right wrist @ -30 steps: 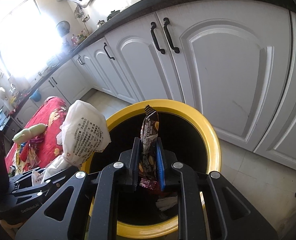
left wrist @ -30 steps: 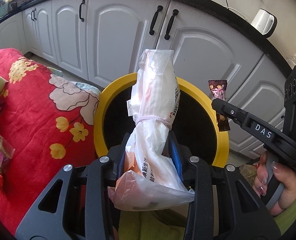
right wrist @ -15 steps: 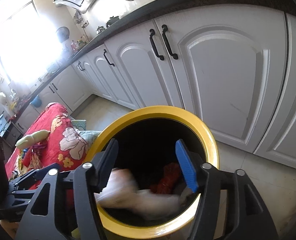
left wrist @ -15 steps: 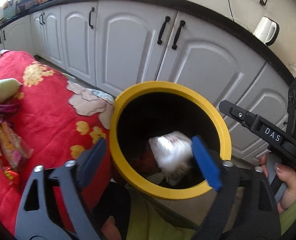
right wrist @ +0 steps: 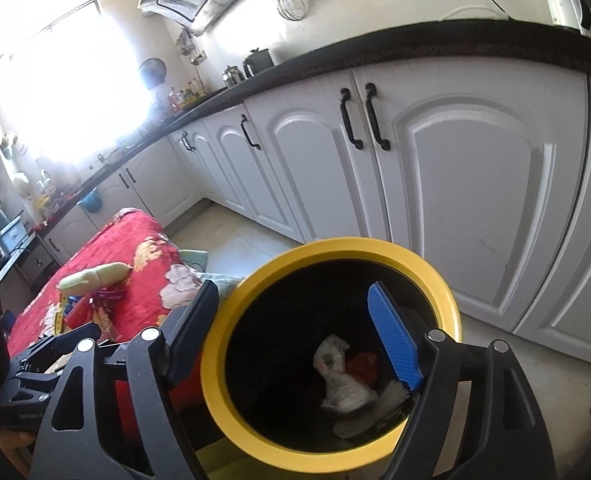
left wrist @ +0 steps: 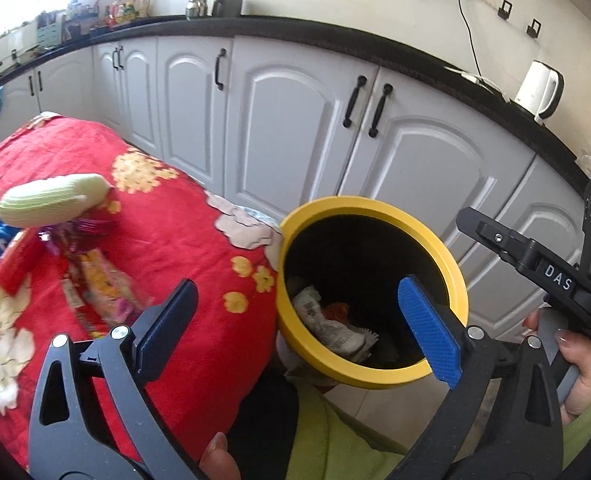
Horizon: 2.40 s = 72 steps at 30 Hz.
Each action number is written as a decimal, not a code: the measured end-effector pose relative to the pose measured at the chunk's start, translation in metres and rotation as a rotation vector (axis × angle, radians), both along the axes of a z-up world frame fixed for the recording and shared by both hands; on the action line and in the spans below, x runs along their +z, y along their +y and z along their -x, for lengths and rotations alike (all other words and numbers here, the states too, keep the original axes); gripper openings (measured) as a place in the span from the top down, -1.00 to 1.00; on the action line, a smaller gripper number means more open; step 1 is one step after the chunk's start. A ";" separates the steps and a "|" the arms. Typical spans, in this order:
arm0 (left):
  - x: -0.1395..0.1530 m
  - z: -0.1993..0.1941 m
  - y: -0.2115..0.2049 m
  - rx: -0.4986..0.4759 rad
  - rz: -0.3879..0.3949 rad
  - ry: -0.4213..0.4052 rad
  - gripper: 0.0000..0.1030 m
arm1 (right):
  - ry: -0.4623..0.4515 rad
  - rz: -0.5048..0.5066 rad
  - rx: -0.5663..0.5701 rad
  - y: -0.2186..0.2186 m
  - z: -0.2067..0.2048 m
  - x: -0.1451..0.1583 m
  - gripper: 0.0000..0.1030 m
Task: Collect trash
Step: 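Move both grippers back over the table toward the tape measure and snacks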
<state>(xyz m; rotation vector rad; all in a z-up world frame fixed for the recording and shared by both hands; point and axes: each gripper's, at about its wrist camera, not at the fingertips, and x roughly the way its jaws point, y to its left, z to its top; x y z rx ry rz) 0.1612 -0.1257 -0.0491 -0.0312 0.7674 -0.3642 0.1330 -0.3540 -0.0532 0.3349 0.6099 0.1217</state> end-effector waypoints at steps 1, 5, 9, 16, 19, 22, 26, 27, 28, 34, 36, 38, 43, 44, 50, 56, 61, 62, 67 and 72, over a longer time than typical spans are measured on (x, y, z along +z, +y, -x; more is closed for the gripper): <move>0.002 0.001 0.002 0.005 0.000 -0.006 -0.79 | -0.005 0.002 0.003 0.002 0.001 0.002 -0.50; 0.012 0.006 0.016 0.035 0.001 -0.033 -0.79 | -0.026 0.016 0.026 0.016 0.004 0.010 -0.54; 0.019 0.009 0.031 0.067 0.010 -0.051 -0.79 | -0.045 0.034 0.052 0.029 0.006 0.017 -0.55; 0.034 0.016 0.056 0.120 0.026 -0.091 -0.79 | -0.073 0.067 0.101 0.053 0.012 0.030 -0.57; 0.039 0.020 0.065 0.139 0.033 -0.109 -0.79 | -0.082 0.079 0.122 0.062 0.012 0.034 -0.59; 0.044 0.023 0.076 0.162 0.038 -0.123 -0.79 | -0.093 0.089 0.141 0.071 0.013 0.038 -0.59; 0.049 0.025 0.090 0.193 0.043 -0.139 -0.79 | -0.108 0.104 0.168 0.084 0.015 0.043 -0.61; 0.050 0.025 0.093 0.199 0.045 -0.142 -0.79 | -0.111 0.107 0.177 0.088 0.015 0.044 -0.61; 0.051 0.025 0.097 0.209 0.046 -0.146 -0.79 | -0.113 0.110 0.185 0.092 0.015 0.045 -0.62; 0.057 0.026 0.121 0.267 0.044 -0.172 -0.79 | -0.125 0.130 0.234 0.115 0.015 0.050 -0.63; 0.059 0.026 0.130 0.290 0.045 -0.180 -0.79 | -0.131 0.135 0.250 0.123 0.014 0.052 -0.63; 0.060 0.026 0.138 0.310 0.044 -0.186 -0.79 | -0.135 0.143 0.269 0.133 0.014 0.053 -0.63; 0.062 0.026 0.158 0.356 0.042 -0.198 -0.79 | -0.148 0.162 0.315 0.155 0.012 0.055 -0.65; 0.063 0.026 0.162 0.367 0.039 -0.201 -0.79 | -0.149 0.164 0.323 0.159 0.011 0.056 -0.65; 0.062 0.024 0.191 0.435 0.046 -0.198 -0.79 | -0.156 0.186 0.375 0.185 0.007 0.056 -0.68; 0.059 0.025 0.219 0.506 0.039 -0.192 -0.79 | -0.152 0.204 0.426 0.211 -0.001 0.056 -0.70; 0.056 0.025 0.240 0.563 0.005 -0.186 -0.79 | -0.154 0.245 0.478 0.237 -0.009 0.054 -0.70; 0.055 0.025 0.244 0.574 -0.002 -0.186 -0.79 | -0.152 0.254 0.488 0.241 -0.012 0.053 -0.70; 0.050 0.024 0.270 0.626 -0.004 -0.156 -0.79 | -0.144 0.306 0.531 0.264 -0.026 0.047 -0.70; 0.040 0.022 0.288 0.658 0.012 -0.110 -0.79 | -0.126 0.374 0.572 0.290 -0.042 0.038 -0.72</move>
